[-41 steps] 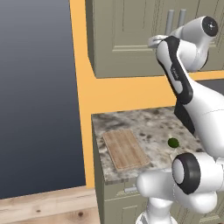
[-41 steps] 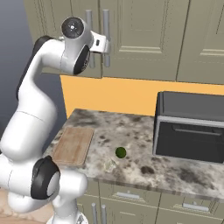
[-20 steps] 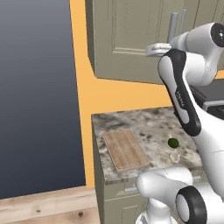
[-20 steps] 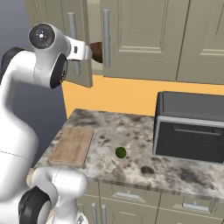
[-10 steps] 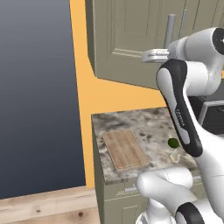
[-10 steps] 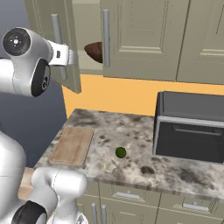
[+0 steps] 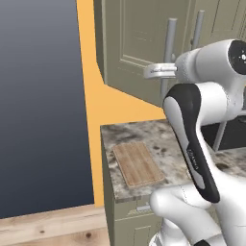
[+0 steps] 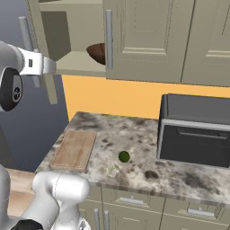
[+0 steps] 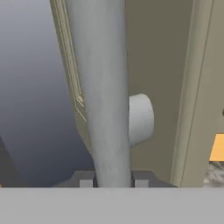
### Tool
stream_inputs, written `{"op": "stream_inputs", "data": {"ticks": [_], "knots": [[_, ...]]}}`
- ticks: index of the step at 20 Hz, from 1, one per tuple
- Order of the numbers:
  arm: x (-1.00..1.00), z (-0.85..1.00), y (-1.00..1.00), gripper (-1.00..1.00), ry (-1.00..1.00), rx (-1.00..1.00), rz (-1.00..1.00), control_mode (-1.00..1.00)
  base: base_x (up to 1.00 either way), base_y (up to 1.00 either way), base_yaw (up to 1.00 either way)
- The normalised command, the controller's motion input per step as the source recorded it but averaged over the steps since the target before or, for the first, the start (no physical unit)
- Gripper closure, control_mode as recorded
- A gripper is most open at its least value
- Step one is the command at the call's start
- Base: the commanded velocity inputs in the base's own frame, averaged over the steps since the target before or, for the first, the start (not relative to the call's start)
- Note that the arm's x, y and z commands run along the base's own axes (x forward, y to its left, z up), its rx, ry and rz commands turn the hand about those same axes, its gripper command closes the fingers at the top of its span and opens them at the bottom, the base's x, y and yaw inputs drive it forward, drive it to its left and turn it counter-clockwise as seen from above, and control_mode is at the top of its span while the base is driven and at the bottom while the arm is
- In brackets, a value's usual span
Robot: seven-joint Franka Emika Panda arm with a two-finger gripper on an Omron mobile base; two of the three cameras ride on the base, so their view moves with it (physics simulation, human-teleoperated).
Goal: Open the cabinet. Place the bowl and condiment on the counter. Then place the lime and garlic on the cutting board.
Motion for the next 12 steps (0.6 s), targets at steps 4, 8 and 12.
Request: {"op": "stream_inputs", "data": {"ticks": [4, 8, 12], "knots": [[-0.51, 0.01, 0.68, 1.0, 0.0, 0.0, 0.0, -1.0, 0.0, 0.0, 0.0], [-0.28, 0.03, 0.59, 1.0, 0.01, -0.01, 0.0, -1.0, 0.0, 0.0, 0.0], [-0.01, 0.0, 0.25, -1.0, 0.01, -0.02, 0.0, -1.0, 0.0, 0.0, 0.0]]}}
